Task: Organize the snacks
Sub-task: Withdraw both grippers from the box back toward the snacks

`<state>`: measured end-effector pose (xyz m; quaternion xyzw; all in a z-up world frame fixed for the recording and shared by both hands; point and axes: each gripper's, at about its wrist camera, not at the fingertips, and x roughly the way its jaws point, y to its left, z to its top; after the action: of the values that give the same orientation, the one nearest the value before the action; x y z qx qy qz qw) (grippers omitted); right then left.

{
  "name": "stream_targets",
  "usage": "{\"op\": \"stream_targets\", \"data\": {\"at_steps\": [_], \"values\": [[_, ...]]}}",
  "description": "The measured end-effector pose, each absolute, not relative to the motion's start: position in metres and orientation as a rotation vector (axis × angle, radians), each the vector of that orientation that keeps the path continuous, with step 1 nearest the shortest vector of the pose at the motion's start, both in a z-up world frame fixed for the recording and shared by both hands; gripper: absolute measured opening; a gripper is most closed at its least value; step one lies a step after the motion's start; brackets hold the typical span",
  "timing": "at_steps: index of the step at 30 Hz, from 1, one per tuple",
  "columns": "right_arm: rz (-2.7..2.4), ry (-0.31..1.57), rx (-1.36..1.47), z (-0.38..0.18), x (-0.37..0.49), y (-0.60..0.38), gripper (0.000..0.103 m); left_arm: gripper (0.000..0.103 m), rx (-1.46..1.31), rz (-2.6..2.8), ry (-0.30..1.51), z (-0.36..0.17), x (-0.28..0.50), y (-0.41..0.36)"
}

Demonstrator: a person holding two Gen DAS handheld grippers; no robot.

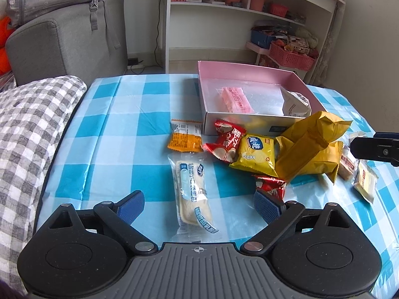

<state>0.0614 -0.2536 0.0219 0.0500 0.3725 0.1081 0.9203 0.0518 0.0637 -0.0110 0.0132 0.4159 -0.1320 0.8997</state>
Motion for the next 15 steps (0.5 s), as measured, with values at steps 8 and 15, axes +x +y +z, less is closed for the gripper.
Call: {"op": "stream_targets", "data": {"at_steps": [8,15], "values": [[0.316,0.756,0.124,-0.007,0.05,-0.234,0.103,0.096,0.042,-0.301,0.867,-0.037,0.047,0.076],[0.351,0.768,0.081,-0.03,0.049,-0.216,0.103,0.095,-0.002,-0.317,0.848,-0.049,0.057,0.085]]}}
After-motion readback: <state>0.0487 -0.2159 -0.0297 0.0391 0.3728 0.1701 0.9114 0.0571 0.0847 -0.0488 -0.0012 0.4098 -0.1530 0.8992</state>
